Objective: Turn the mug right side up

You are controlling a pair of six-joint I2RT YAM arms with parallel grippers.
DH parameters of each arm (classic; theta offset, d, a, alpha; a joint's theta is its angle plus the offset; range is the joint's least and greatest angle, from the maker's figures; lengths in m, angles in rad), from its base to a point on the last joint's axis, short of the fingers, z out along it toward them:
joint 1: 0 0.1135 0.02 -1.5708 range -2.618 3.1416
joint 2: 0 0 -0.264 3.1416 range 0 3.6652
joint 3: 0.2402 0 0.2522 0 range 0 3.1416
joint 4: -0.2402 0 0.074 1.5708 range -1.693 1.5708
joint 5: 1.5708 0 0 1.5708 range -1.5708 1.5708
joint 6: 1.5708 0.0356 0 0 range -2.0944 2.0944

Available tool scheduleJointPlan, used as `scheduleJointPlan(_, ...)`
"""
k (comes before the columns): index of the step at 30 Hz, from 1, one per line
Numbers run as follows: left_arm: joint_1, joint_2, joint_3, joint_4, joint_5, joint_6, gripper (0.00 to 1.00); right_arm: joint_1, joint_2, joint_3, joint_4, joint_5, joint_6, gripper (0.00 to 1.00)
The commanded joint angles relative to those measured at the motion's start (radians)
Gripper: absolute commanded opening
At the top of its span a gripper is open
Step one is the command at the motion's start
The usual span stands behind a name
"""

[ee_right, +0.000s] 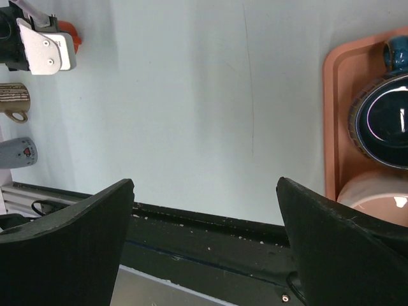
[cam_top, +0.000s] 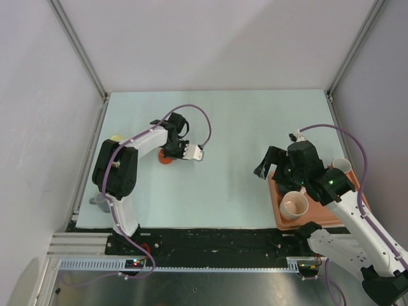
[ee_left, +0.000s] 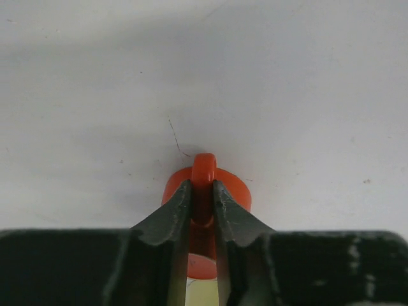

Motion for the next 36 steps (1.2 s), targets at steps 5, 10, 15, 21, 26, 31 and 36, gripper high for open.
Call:
scheduleJointPlan(5, -0.005, 0.013, 0.017, 0.028, -0.041, -0.050, 0.01, 0.007, -0.004, 0.039, 0.069, -0.044, -0.038, 0.99)
scheduleJointPlan(10, 0.012, -0.018, 0.194, 0.033, 0.083, -0.311, 0.00, 0.010, 0.010, 0.038, 0.139, -0.092, -0.055, 1.00)
scheduleJointPlan(15, 0.030, -0.065, 0.399, 0.033, 0.290, -0.695, 0.00, 0.029, 0.091, 0.039, 0.327, -0.194, -0.066, 0.99)
scheduleJointPlan(21, 0.034, -0.135, 0.550, 0.032, 0.629, -1.081, 0.00, 0.074, 0.179, 0.057, 0.652, -0.262, -0.019, 0.99)
scheduleJointPlan(26, 0.024, -0.157, 0.660, 0.033, 0.753, -1.295, 0.00, 0.126, 0.259, 0.090, 0.872, -0.256, 0.001, 0.99)
scheduleJointPlan(31, 0.008, -0.173, 0.708, 0.034, 0.818, -1.401, 0.00, 0.130, 0.318, 0.106, 0.992, -0.304, 0.049, 0.97)
scheduleJointPlan(36, -0.011, -0.176, 0.712, 0.034, 0.851, -1.449, 0.00, 0.131, 0.342, 0.108, 1.088, -0.319, 0.094, 0.92)
